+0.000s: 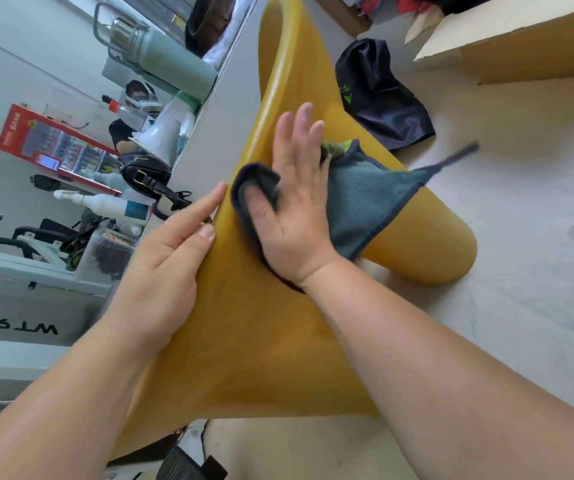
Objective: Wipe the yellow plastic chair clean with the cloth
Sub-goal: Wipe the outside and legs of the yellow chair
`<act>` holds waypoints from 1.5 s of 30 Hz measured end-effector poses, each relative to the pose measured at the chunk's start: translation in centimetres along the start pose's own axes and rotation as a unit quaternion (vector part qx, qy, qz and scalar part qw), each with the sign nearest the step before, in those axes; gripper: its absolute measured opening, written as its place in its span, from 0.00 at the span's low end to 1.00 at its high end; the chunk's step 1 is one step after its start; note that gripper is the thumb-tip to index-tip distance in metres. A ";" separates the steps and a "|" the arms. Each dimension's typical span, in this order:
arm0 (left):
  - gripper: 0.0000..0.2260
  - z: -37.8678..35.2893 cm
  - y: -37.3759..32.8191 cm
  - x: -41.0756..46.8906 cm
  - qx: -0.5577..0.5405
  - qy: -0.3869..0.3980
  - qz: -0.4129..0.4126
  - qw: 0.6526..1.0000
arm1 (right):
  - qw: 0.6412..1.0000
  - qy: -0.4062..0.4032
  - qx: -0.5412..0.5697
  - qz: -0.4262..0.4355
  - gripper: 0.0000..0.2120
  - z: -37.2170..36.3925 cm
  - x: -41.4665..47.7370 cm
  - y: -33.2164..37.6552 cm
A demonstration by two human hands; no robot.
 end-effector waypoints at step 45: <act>0.20 0.0 -1.0 -1.0 0.206 -0.014 -0.032 0.978 | 0.954 0.076 0.063 -0.284 0.60 -1.7 -12.3 -1.0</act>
Point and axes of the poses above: each hand's wrist, its own x-axis towards the middle knuckle, its own z-axis out of the back of the hand, y = z × x, the point moved 5 cm from there along x, towards the middle knuckle, and after that the axes turned 3 degrees about -z, right-handed, at the moved point
